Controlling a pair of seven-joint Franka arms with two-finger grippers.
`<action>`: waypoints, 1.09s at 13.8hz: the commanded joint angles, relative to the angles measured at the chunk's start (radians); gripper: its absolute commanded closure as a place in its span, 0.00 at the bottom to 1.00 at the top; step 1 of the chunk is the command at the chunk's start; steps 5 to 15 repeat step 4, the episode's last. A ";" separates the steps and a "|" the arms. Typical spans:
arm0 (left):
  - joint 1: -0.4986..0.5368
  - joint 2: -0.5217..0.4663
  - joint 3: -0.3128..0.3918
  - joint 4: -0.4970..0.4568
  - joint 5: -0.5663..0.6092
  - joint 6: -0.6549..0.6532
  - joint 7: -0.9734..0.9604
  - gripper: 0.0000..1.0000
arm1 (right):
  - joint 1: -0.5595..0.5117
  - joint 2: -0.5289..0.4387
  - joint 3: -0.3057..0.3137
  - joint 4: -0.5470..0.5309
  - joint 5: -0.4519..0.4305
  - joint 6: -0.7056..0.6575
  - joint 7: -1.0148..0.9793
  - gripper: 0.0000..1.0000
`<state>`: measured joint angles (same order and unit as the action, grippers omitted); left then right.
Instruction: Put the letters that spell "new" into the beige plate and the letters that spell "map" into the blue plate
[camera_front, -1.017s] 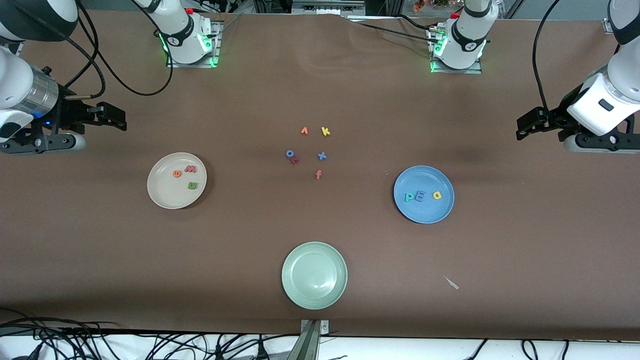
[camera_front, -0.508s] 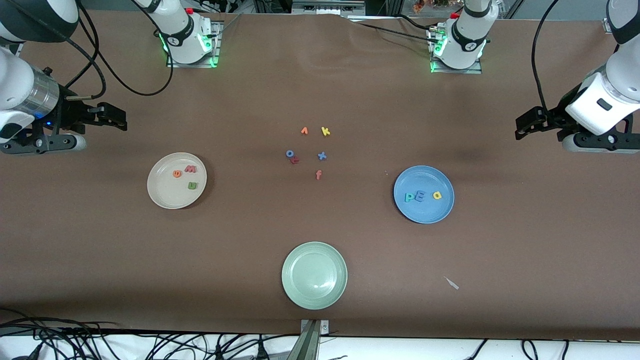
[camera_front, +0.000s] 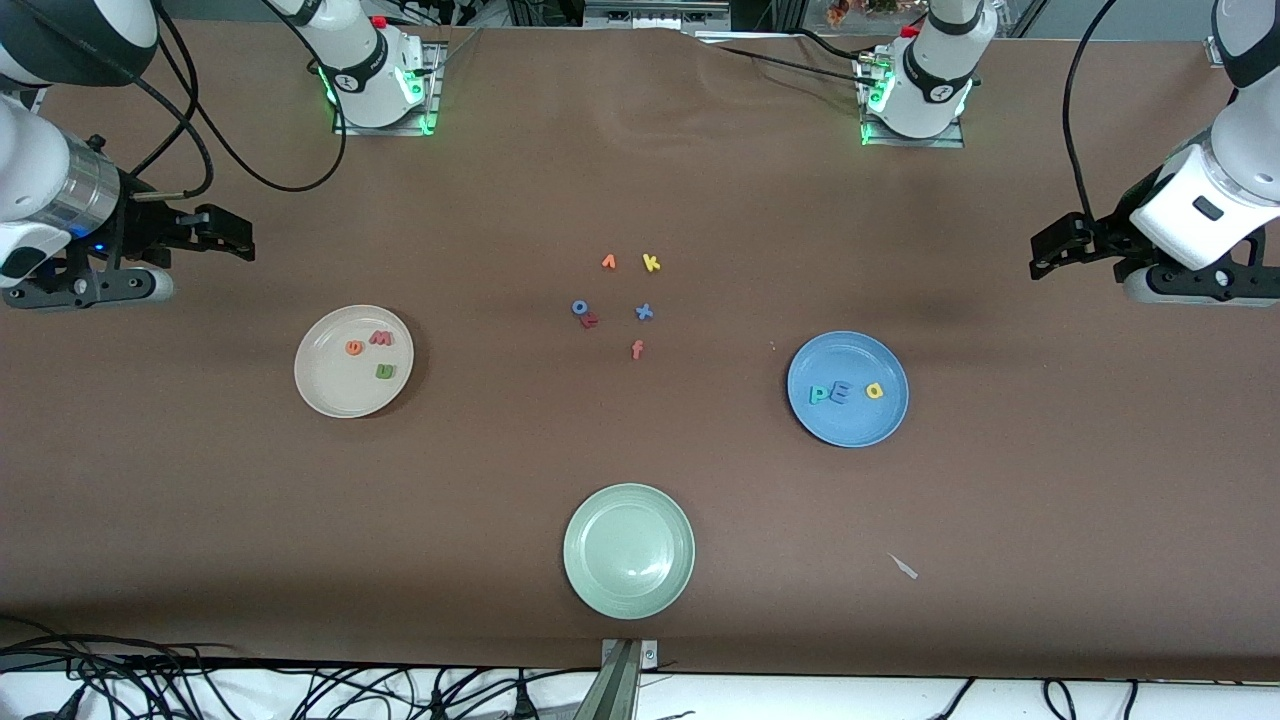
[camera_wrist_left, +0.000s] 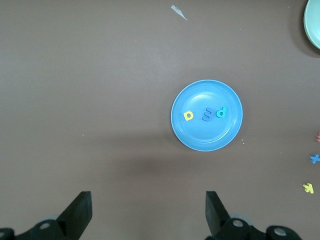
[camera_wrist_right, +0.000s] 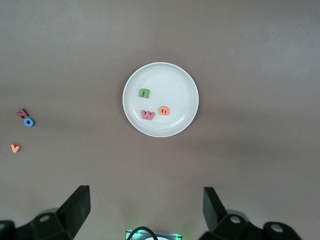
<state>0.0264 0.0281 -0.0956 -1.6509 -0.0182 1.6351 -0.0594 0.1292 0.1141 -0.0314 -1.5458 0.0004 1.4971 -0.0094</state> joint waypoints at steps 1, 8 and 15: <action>0.014 -0.014 -0.012 0.005 -0.008 -0.018 0.007 0.00 | -0.006 -0.001 0.002 0.004 0.003 -0.021 -0.017 0.00; 0.014 -0.017 -0.012 0.005 -0.009 -0.018 0.009 0.00 | -0.006 -0.001 0.002 0.004 0.003 -0.021 -0.015 0.00; 0.014 -0.017 -0.012 0.005 -0.009 -0.018 0.009 0.00 | -0.006 -0.001 0.002 0.004 0.003 -0.021 -0.015 0.00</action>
